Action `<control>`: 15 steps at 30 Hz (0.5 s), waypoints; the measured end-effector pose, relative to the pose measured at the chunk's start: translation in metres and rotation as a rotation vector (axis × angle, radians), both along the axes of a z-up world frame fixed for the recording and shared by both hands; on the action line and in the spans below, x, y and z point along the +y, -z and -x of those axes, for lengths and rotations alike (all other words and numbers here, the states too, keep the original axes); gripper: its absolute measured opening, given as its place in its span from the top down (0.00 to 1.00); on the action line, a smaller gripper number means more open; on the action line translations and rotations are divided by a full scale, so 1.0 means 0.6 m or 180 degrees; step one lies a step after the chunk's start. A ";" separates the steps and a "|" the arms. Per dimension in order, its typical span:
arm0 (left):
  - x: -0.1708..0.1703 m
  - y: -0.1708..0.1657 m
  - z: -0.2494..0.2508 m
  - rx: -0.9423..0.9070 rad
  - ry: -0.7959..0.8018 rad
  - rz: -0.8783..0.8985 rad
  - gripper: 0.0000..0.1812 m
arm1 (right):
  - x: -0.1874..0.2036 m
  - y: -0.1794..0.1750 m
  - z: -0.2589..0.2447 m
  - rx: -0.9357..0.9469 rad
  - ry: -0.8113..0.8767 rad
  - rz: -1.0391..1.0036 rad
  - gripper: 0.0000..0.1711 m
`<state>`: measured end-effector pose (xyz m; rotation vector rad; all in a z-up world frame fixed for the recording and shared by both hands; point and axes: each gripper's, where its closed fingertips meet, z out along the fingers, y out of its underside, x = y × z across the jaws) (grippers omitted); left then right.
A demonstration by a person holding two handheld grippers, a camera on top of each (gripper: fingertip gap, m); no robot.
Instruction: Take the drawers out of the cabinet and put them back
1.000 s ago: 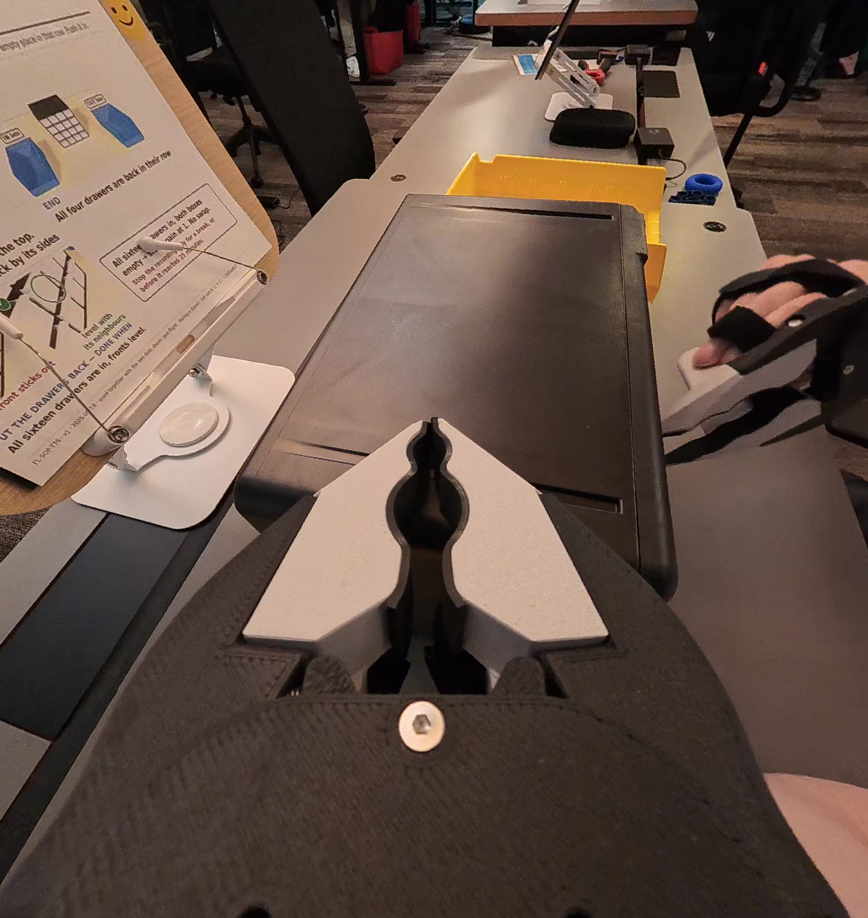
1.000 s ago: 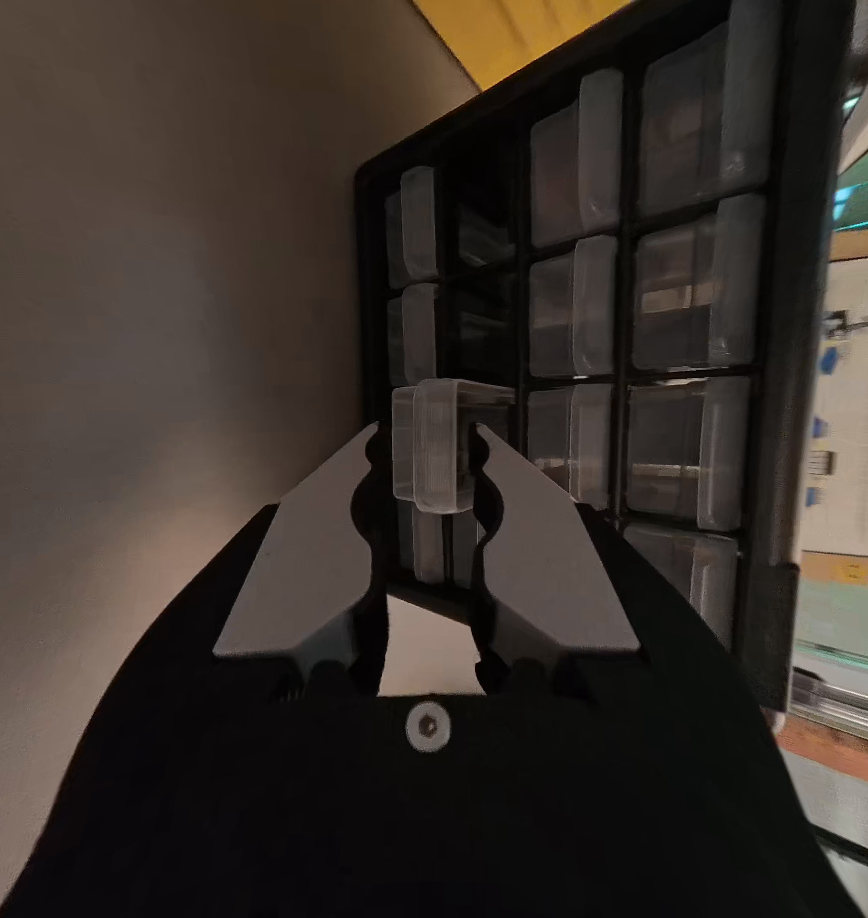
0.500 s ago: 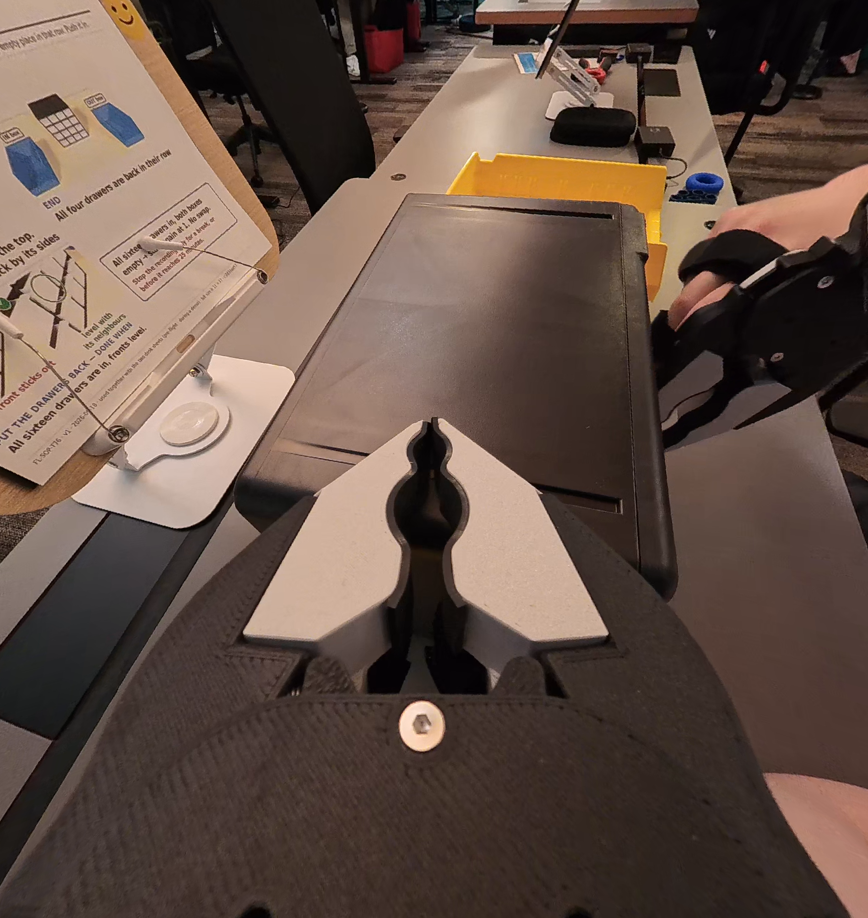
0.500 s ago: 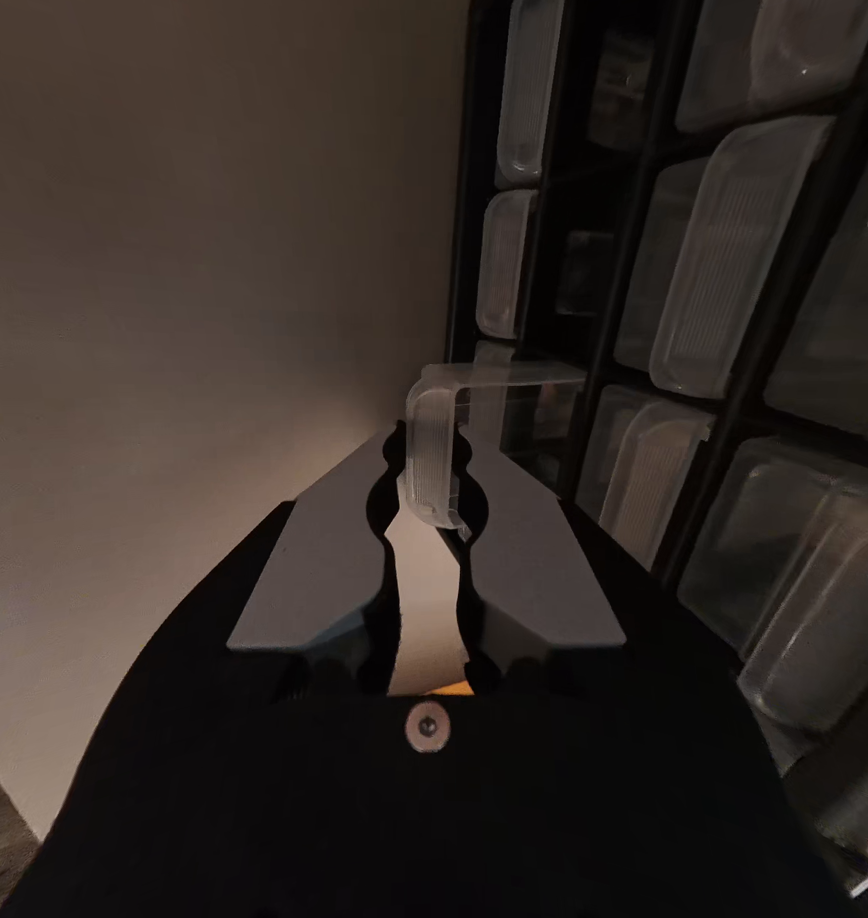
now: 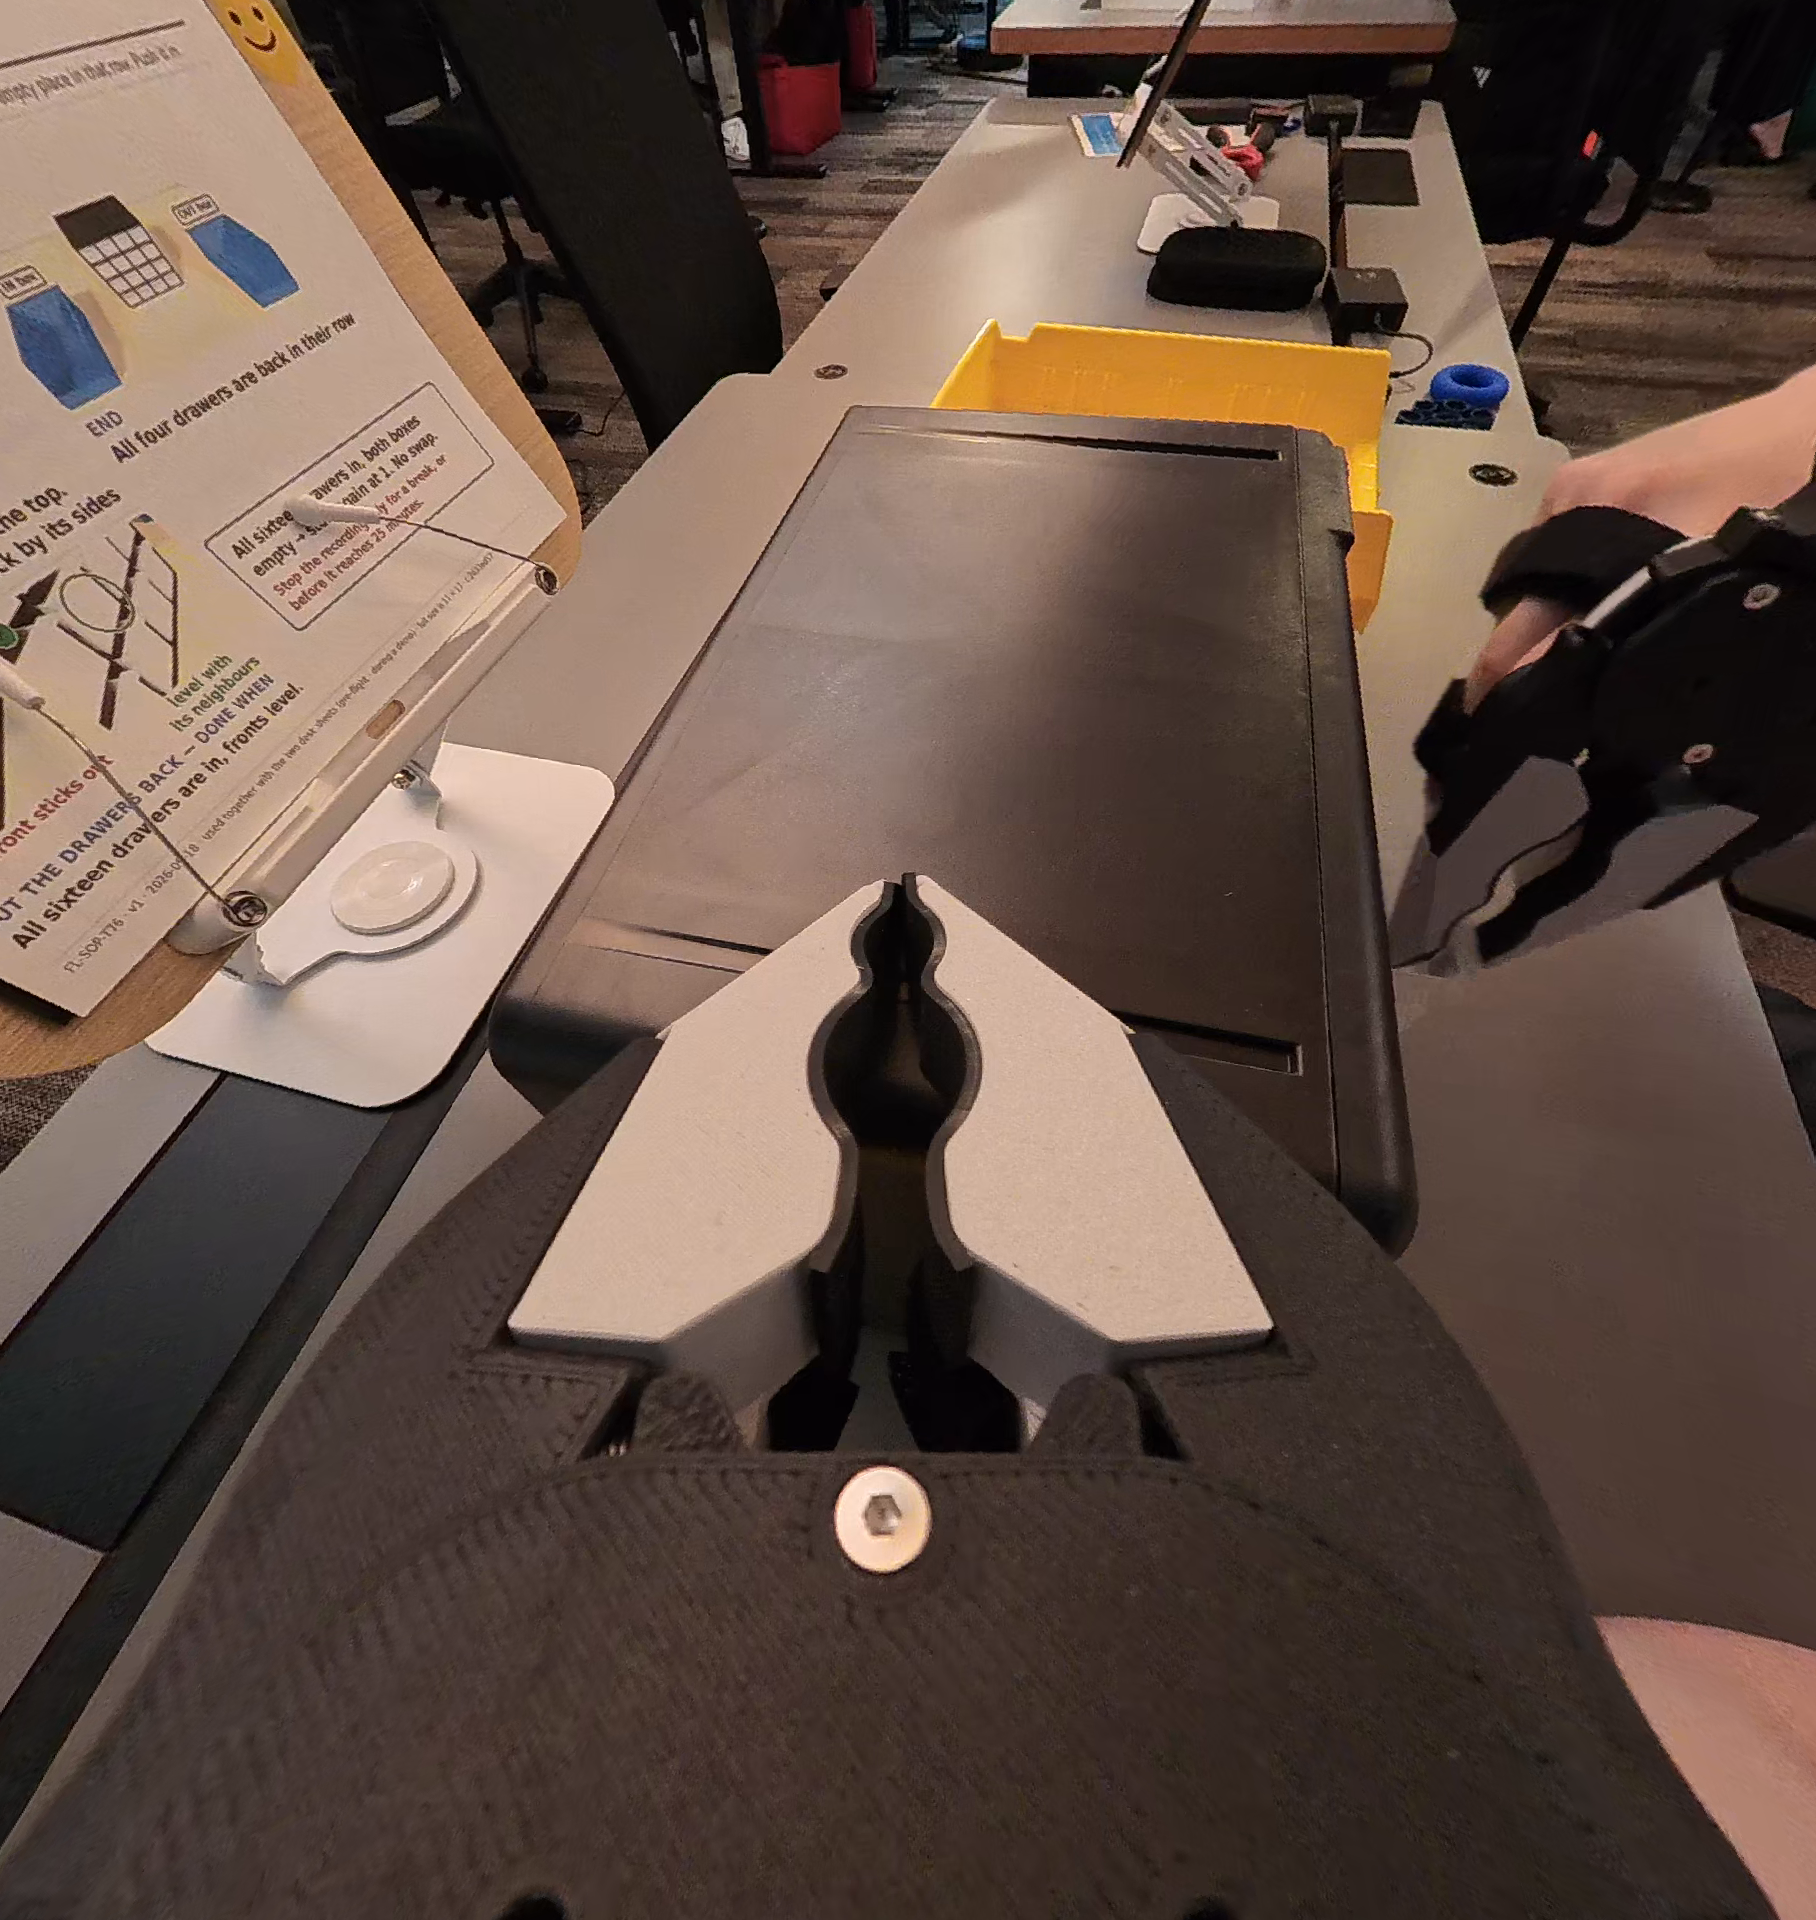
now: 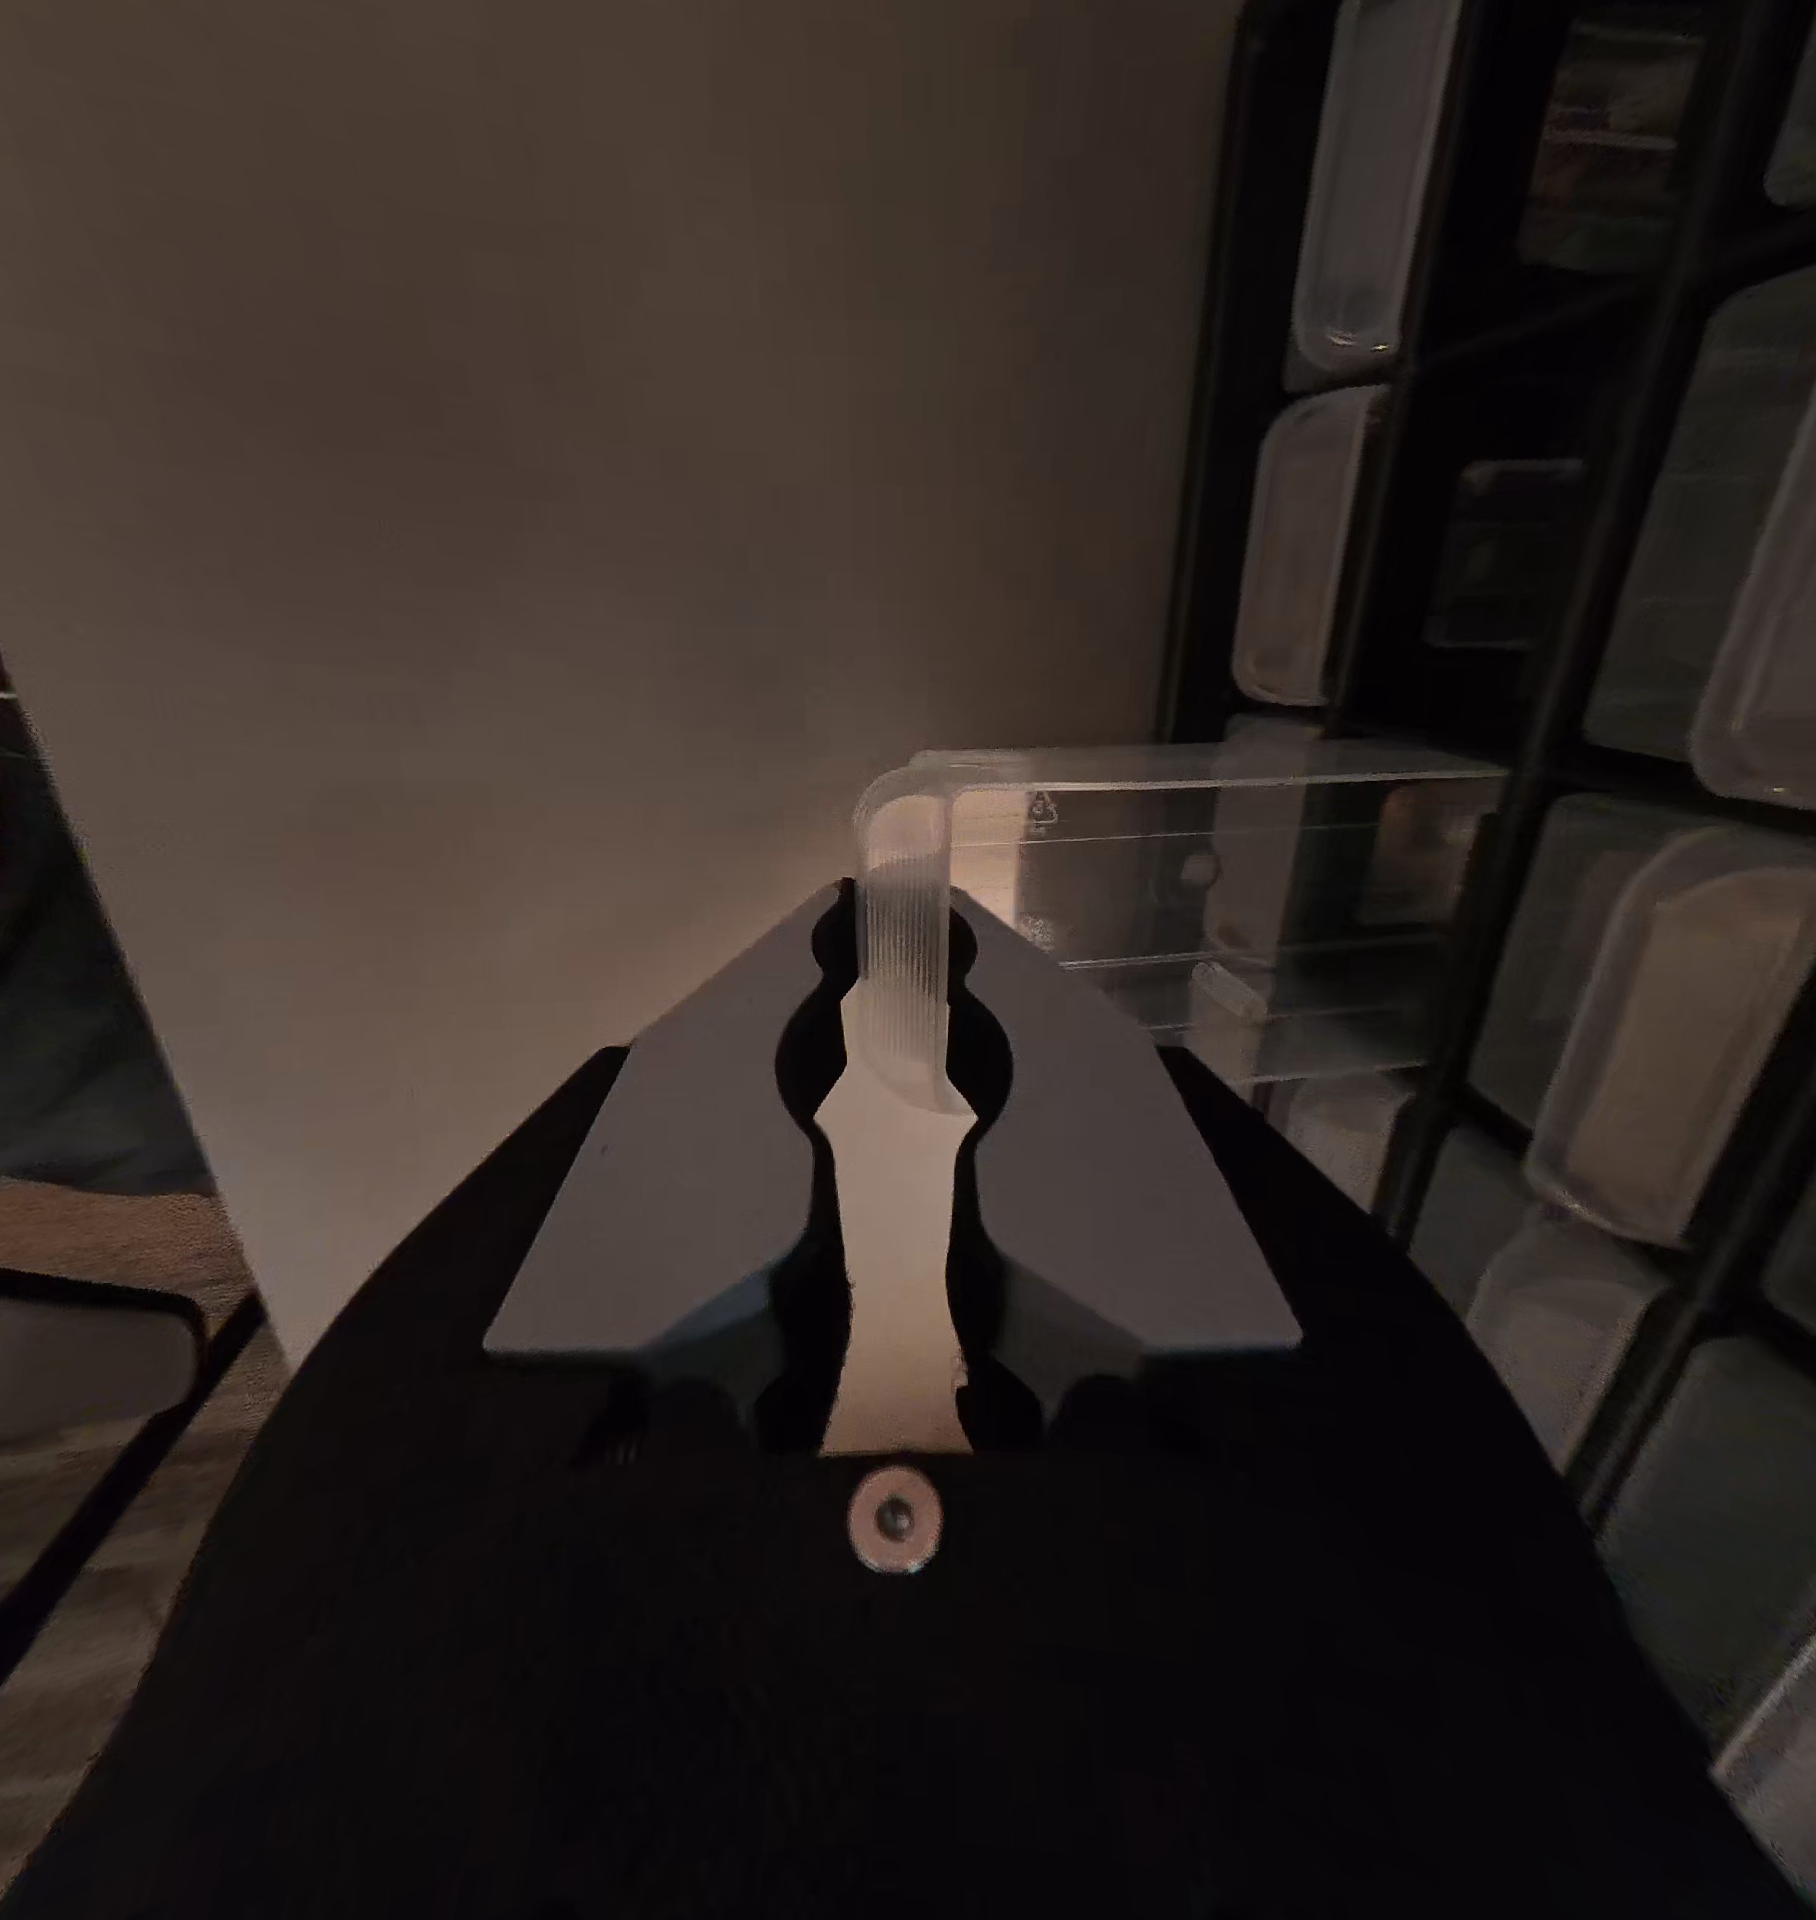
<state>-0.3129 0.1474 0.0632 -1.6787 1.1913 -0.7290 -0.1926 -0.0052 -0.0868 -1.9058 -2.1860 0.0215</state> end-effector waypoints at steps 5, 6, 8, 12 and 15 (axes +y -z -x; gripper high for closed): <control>0.000 0.000 0.000 0.0003 -0.0005 -0.0003 1.00 | -0.038 -0.008 -0.004 0.0081 0.0028 0.0118 0.93; 0.000 0.000 0.000 0.0005 -0.0007 -0.0004 1.00 | -0.044 -0.010 -0.005 0.0090 0.0030 0.0133 0.93; 0.000 0.000 0.000 0.0006 -0.0009 -0.0006 1.00 | -0.058 -0.013 -0.006 0.0107 0.0027 0.0186 0.93; 0.000 0.000 0.000 0.0008 -0.0010 -0.0007 1.00 | -0.087 -0.015 -0.010 0.0097 0.0000 0.0279 0.93; 0.000 0.000 0.000 0.0005 -0.0009 -0.0004 1.00 | -0.107 -0.013 -0.016 0.0081 -0.0006 0.0337 0.93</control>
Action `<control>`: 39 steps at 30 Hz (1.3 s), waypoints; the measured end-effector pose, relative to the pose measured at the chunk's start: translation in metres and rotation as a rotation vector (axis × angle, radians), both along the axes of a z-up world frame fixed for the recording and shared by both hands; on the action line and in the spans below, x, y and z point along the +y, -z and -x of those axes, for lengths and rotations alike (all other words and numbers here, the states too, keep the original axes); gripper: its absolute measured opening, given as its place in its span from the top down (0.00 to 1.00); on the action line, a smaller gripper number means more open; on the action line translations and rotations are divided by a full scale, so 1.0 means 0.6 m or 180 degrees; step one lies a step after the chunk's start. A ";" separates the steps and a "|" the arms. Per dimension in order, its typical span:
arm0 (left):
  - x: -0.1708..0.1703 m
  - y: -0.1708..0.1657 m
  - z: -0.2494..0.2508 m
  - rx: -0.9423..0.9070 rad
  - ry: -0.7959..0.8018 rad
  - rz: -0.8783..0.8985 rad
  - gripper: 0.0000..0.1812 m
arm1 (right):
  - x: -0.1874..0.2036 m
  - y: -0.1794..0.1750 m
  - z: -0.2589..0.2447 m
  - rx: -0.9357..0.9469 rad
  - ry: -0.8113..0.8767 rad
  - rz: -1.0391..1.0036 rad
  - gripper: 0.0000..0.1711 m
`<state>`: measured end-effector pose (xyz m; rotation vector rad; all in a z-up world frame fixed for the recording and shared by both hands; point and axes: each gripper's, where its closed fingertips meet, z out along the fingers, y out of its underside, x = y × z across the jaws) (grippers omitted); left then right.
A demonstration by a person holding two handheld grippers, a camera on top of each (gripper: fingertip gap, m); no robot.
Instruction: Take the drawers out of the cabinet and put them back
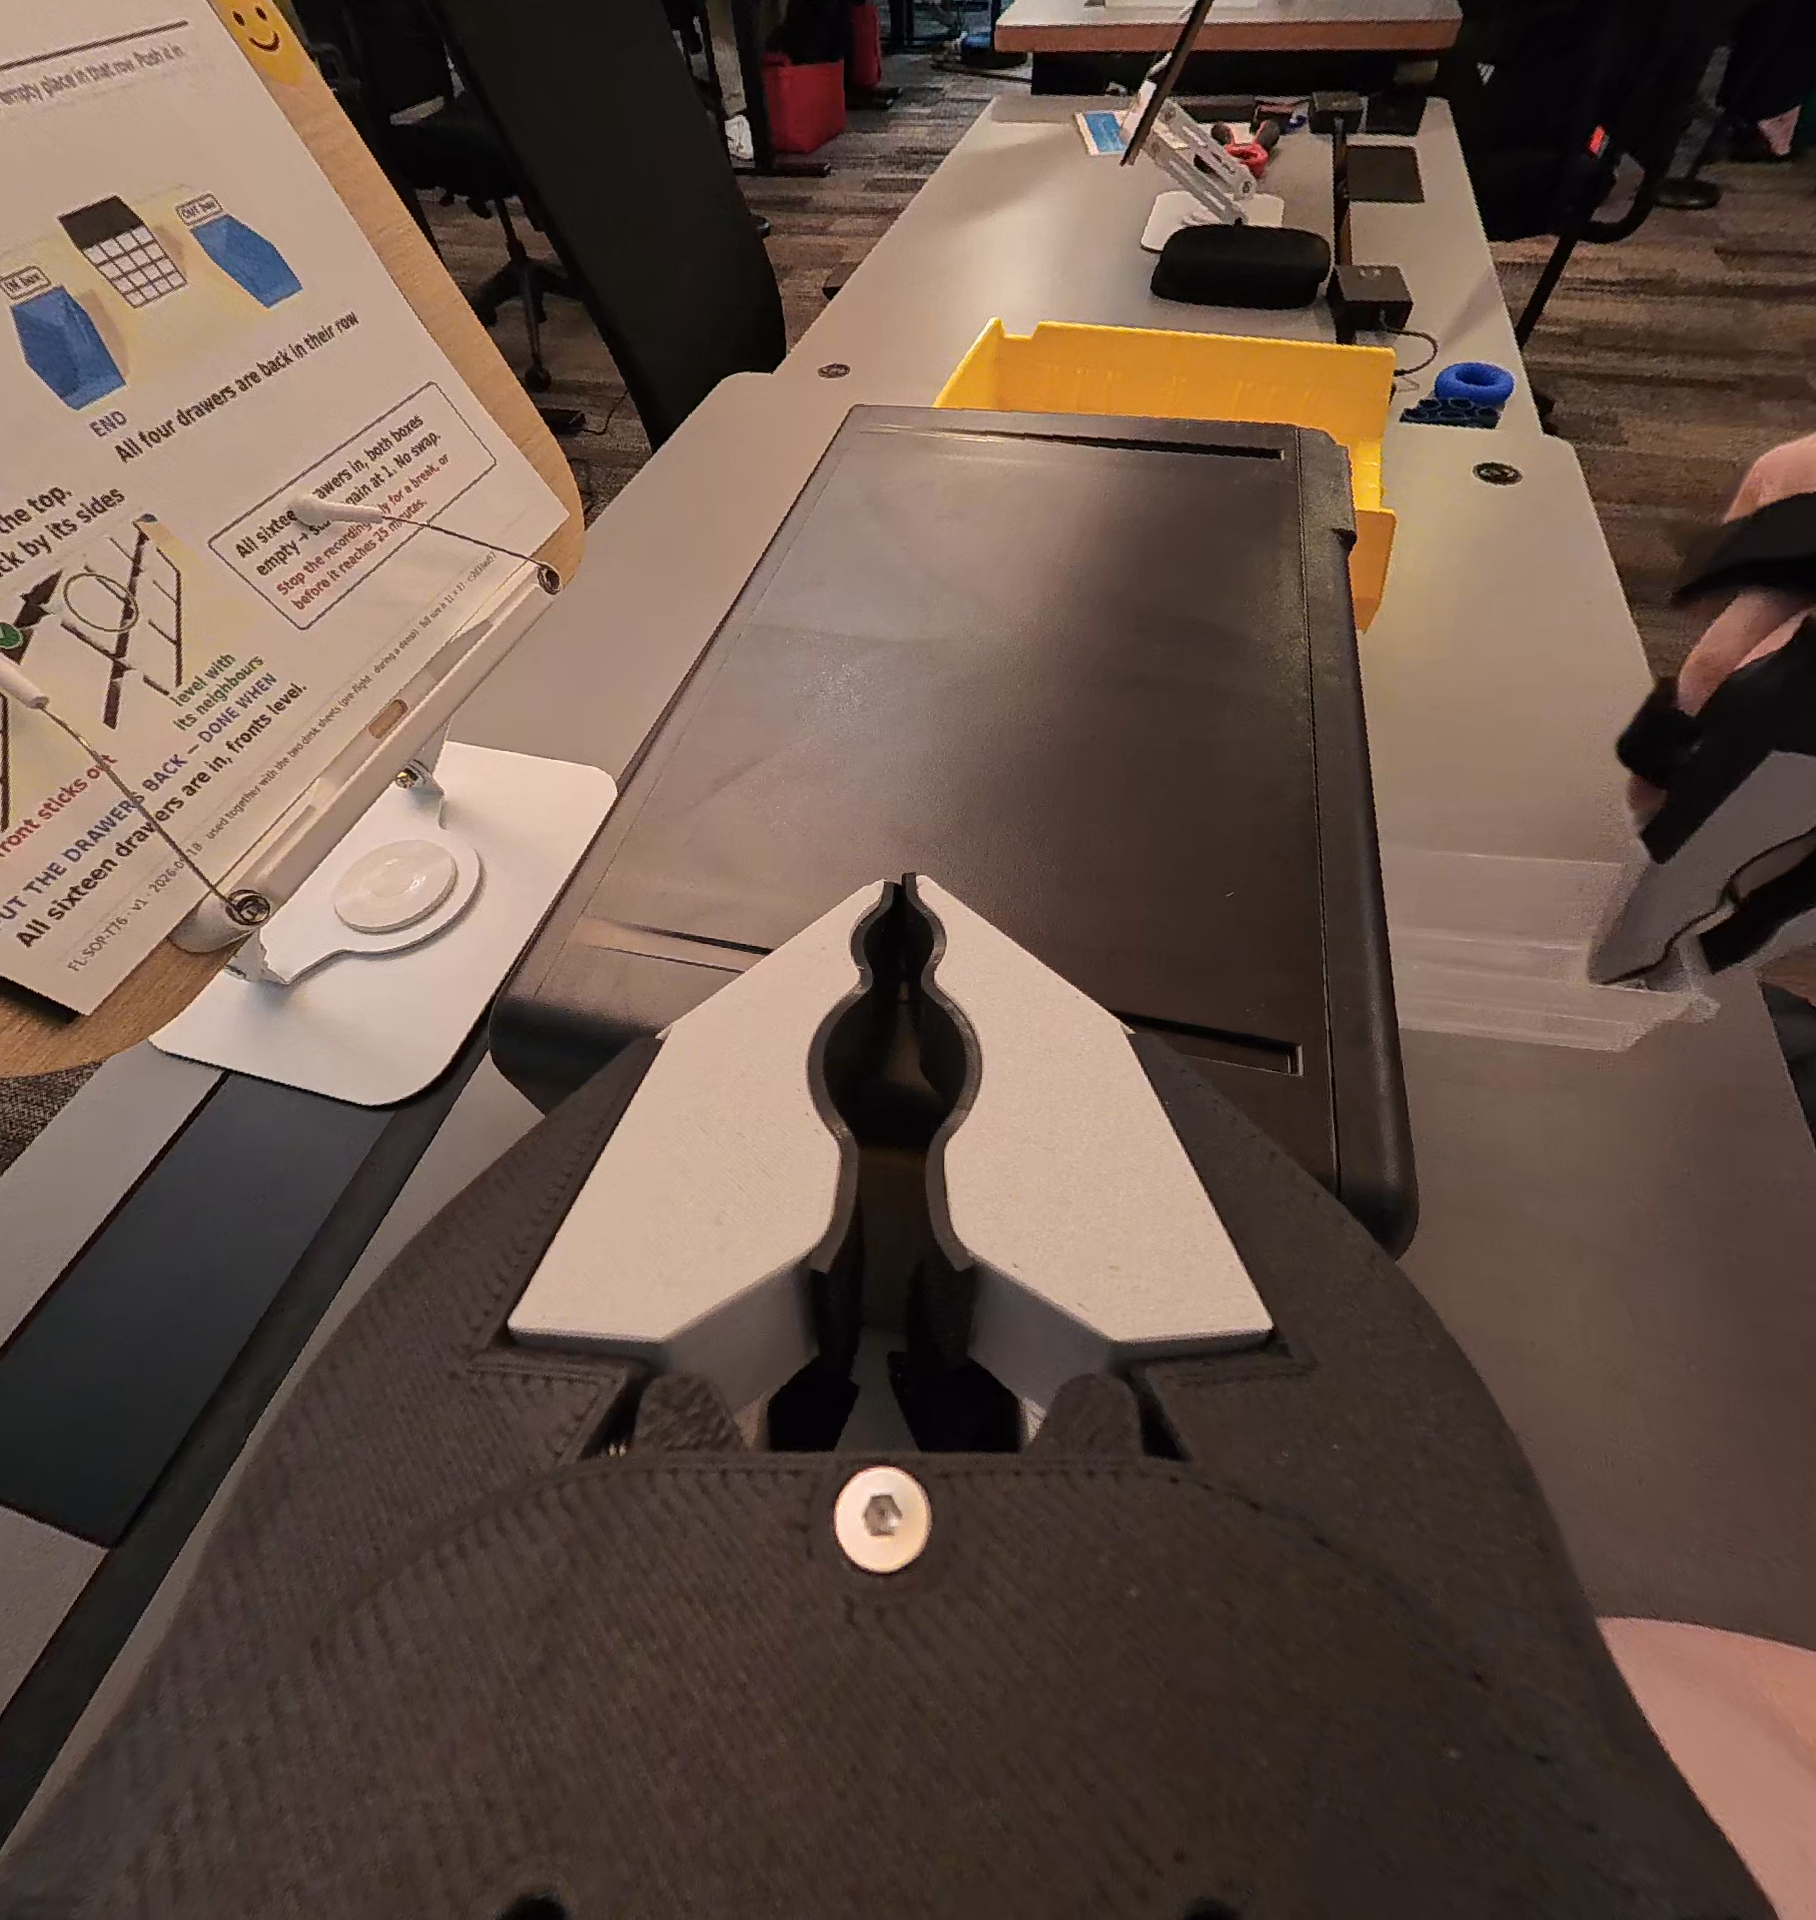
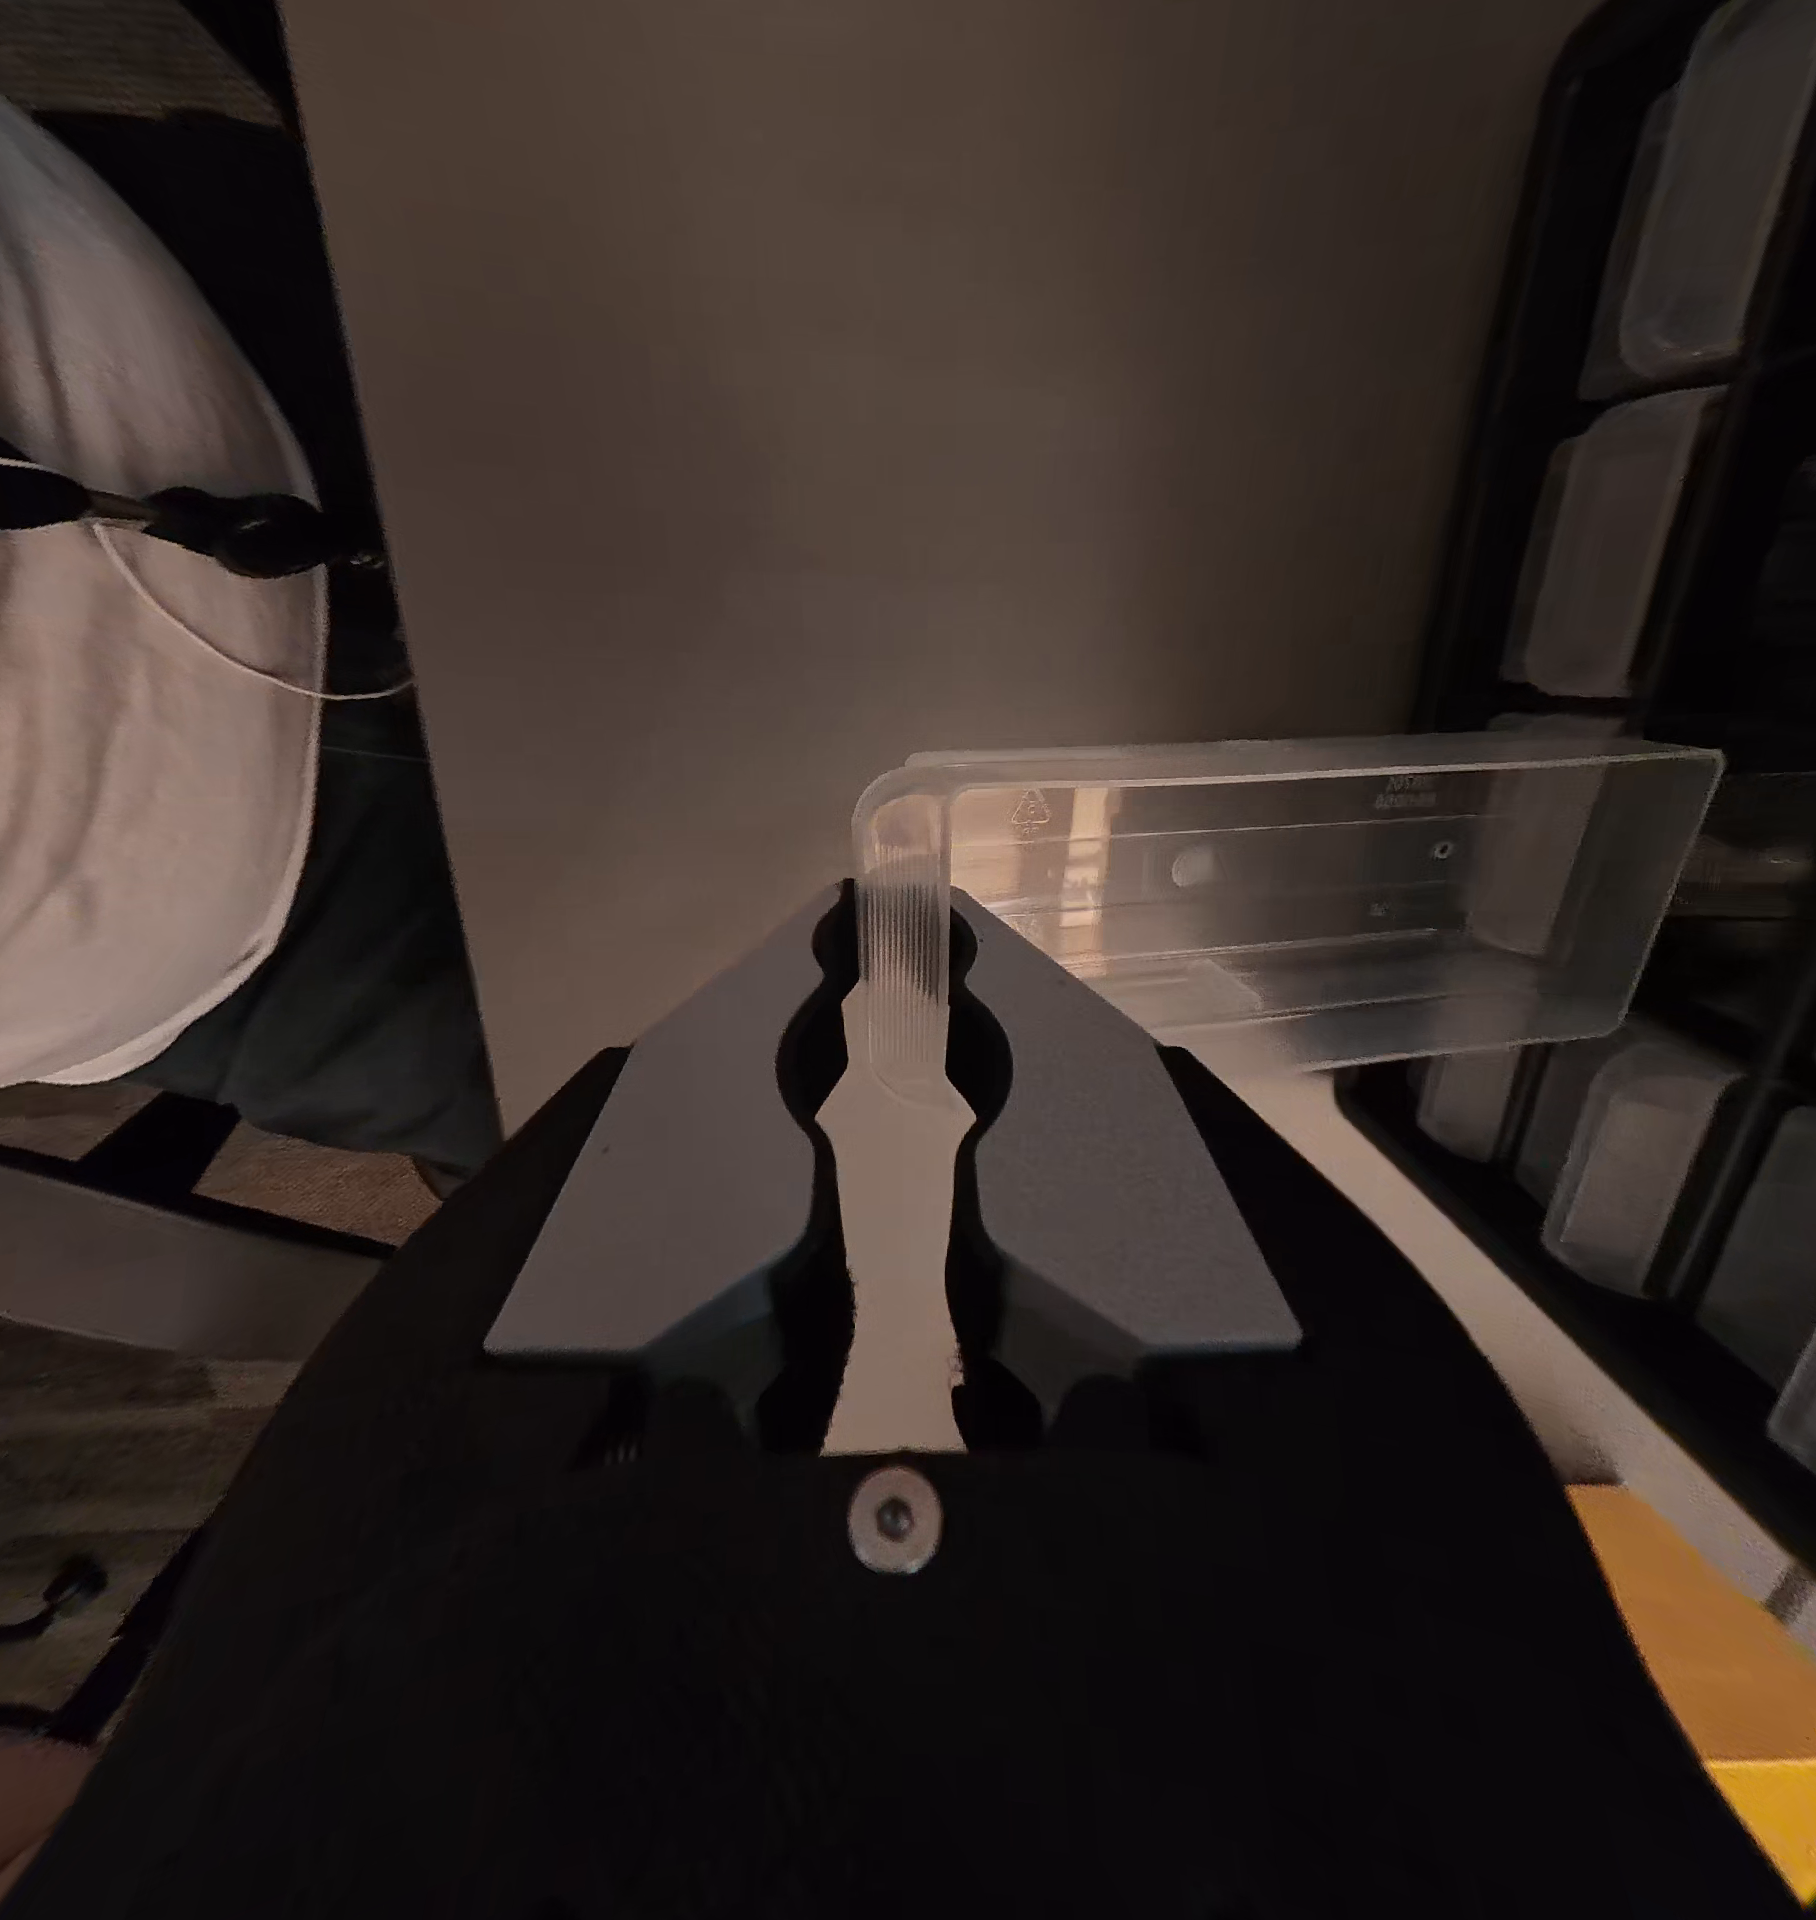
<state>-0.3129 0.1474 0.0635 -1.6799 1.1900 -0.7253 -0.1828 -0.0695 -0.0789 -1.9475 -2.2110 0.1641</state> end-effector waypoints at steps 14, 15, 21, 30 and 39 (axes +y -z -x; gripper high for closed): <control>0.000 0.000 0.000 -0.0032 0.0013 0.0009 1.00 | 0.015 -0.149 -0.220 0.0302 0.1435 -0.0181 0.93; 0.000 0.000 0.000 -0.0034 0.0011 0.0010 1.00 | 0.032 -0.160 -0.250 0.0280 0.1624 -0.0207 0.93; 0.000 0.000 0.000 -0.0050 0.0015 0.0024 1.00 | 0.166 -0.175 -0.417 0.0523 0.3032 0.0063 0.93; 0.000 0.000 0.000 -0.0035 0.0020 0.0013 1.00 | 0.272 -0.009 -0.530 0.0557 0.4276 0.0936 0.94; 0.001 0.000 0.000 -0.0012 0.0010 0.0005 1.00 | 0.295 0.084 -0.534 0.0010 0.4384 0.0743 0.94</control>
